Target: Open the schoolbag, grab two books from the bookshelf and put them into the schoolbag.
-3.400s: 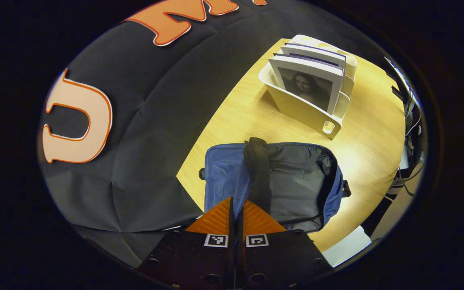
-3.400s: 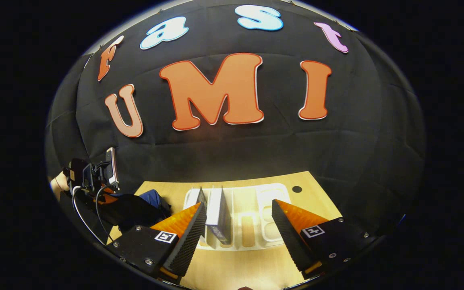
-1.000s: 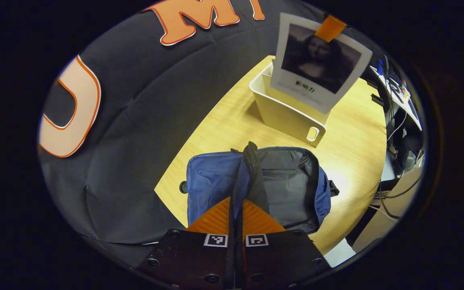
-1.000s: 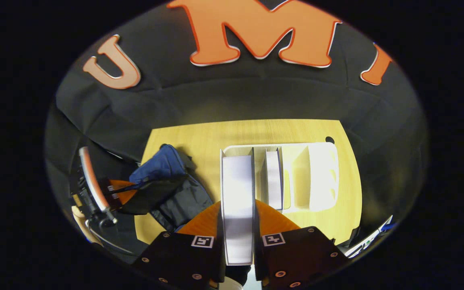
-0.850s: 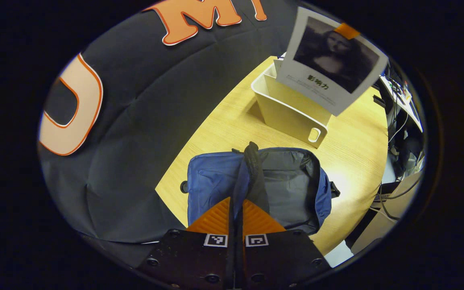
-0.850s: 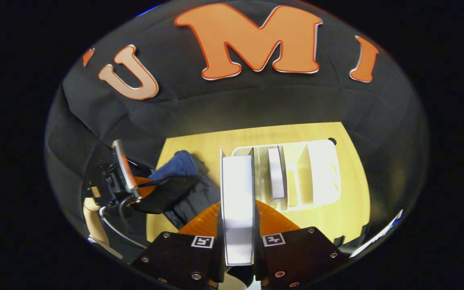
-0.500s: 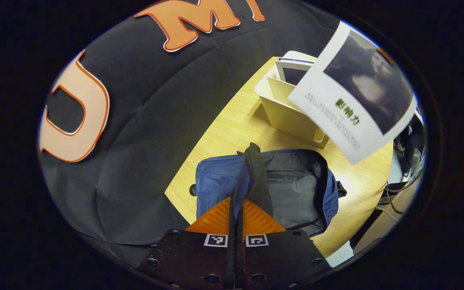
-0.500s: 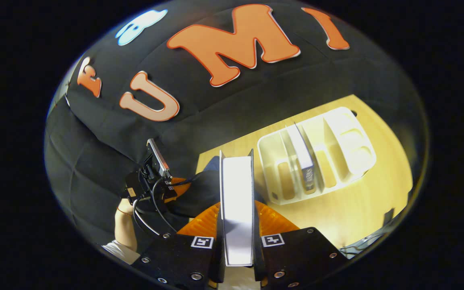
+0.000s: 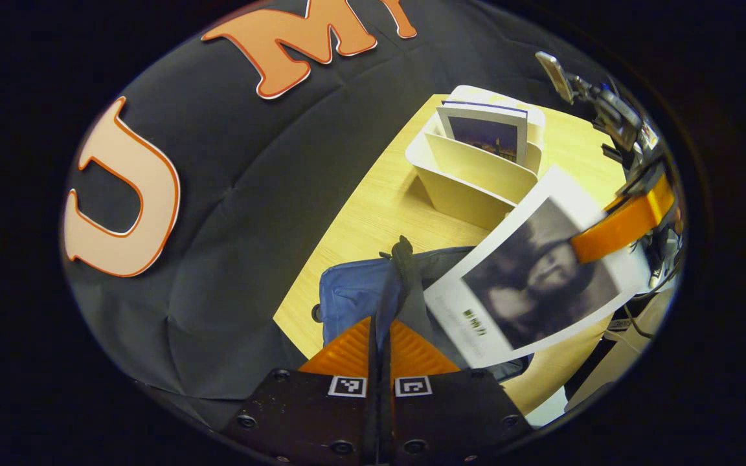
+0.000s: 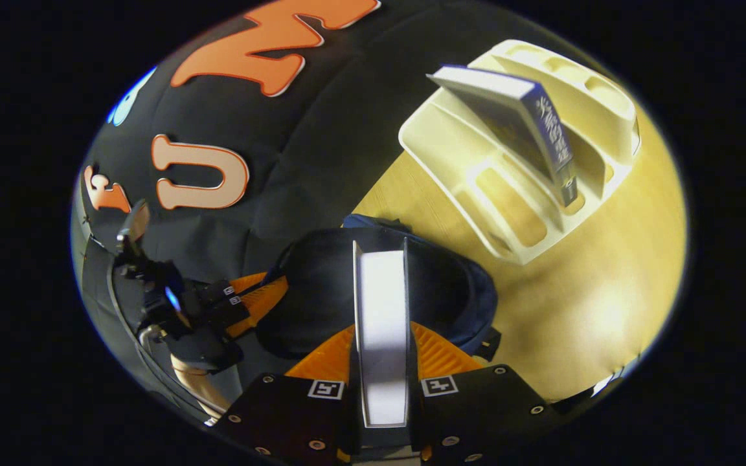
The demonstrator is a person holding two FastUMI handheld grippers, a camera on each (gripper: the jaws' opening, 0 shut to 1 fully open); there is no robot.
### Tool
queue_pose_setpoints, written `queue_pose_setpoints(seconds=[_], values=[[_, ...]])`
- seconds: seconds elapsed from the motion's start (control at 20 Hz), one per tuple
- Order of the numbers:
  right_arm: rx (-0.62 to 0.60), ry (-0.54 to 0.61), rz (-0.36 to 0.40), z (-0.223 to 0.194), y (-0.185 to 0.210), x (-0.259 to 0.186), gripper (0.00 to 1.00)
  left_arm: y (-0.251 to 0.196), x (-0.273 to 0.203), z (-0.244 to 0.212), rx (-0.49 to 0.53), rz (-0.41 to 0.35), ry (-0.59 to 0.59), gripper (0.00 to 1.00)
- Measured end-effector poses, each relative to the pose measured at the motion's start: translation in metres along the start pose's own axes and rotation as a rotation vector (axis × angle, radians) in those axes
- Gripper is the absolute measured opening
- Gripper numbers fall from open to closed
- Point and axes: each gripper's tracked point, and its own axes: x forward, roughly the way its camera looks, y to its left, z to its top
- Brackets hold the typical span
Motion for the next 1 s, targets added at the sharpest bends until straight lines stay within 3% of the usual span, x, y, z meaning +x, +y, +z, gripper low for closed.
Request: queue_pose_setpoints(seconds=[0.55,0.8,0.9,1.0], values=[[0.056,-0.069,-0.033,-0.012,0.019,0.110,0.28,-0.007,-0.013,0.009,0.046,0.009,-0.041,0.02],[0.057,-0.002,-0.056,-0.027,0.015,0.126,0.28,-0.006,-0.009,0.008,0.067,-0.007,-0.034,0.02],[0.069,0.061,-0.085,-0.031,0.011,0.118,0.33,-0.005,-0.007,0.004,0.042,-0.017,-0.034,0.02],[0.072,0.087,-0.110,-0.036,0.004,0.113,0.45,-0.004,-0.005,0.002,0.038,-0.020,-0.031,0.02]])
